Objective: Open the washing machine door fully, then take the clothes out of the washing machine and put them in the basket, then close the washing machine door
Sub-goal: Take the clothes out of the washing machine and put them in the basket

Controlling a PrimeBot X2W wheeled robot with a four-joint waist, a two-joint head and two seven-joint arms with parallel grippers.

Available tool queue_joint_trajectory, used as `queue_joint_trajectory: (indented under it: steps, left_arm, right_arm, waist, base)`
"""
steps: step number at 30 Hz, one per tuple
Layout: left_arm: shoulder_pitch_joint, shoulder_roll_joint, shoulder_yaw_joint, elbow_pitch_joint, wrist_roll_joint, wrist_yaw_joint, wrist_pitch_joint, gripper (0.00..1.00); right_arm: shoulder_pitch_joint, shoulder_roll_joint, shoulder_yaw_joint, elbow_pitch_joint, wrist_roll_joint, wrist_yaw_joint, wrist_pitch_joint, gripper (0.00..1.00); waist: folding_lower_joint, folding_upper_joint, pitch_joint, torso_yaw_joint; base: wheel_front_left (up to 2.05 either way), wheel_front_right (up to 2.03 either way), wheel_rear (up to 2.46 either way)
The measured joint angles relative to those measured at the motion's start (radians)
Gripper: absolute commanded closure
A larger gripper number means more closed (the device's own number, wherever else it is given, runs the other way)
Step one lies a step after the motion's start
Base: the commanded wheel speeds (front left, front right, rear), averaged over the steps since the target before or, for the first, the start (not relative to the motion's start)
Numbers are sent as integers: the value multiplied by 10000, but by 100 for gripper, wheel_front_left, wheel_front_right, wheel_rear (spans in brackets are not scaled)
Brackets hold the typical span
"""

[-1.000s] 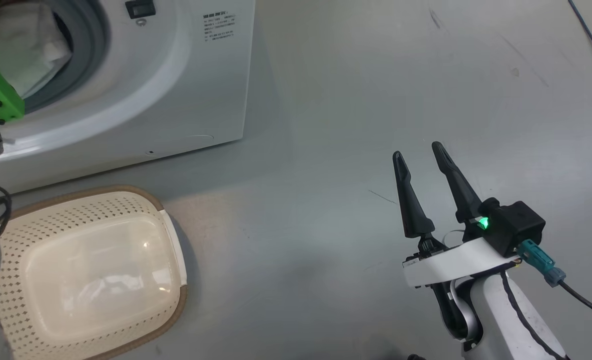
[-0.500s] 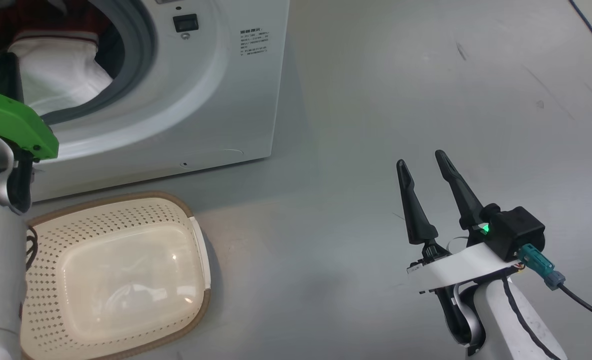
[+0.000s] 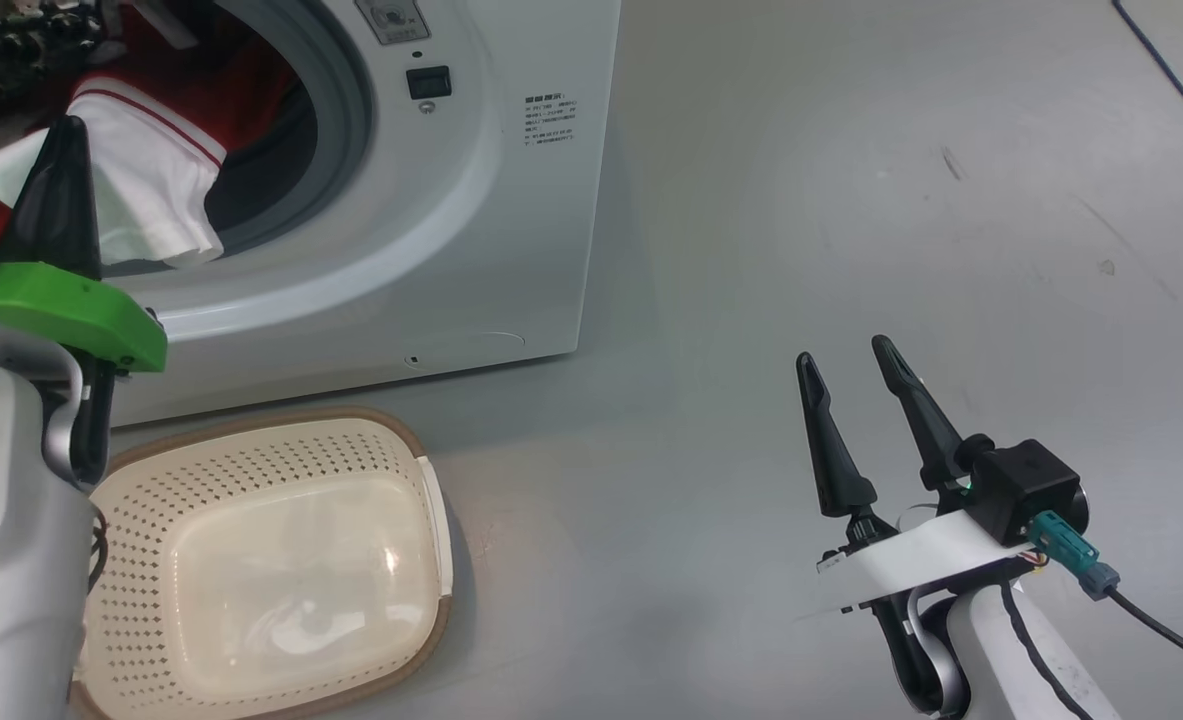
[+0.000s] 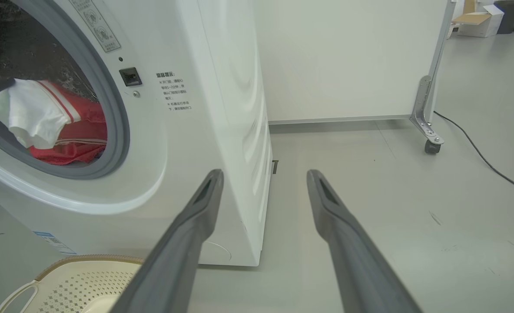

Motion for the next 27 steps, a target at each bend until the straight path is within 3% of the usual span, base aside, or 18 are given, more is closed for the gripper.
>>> queue_joint_trajectory:
  steps: [10,19,27]
  left_arm:
    - [436,173,54,-2056,12,0,-226,100]
    - [696,184,1141,-4938,203,0,-228,100]
    - [833,42,1379,-6934,508,0,-230,100]
  right_arm:
    - [135,0,-63,4,-10,75,0,0]
    - [139,0,-207,-10,-10,84,0,0]
    - [142,-2,-284,-25,-13,134,0,0]
  waist:
    - [0,0,-198,132]
    - [0,0,-271,209]
    - [0,0,-349,327]
  base:
    - [0,0,0]
    - [0,0,0]
    - [0,0,0]
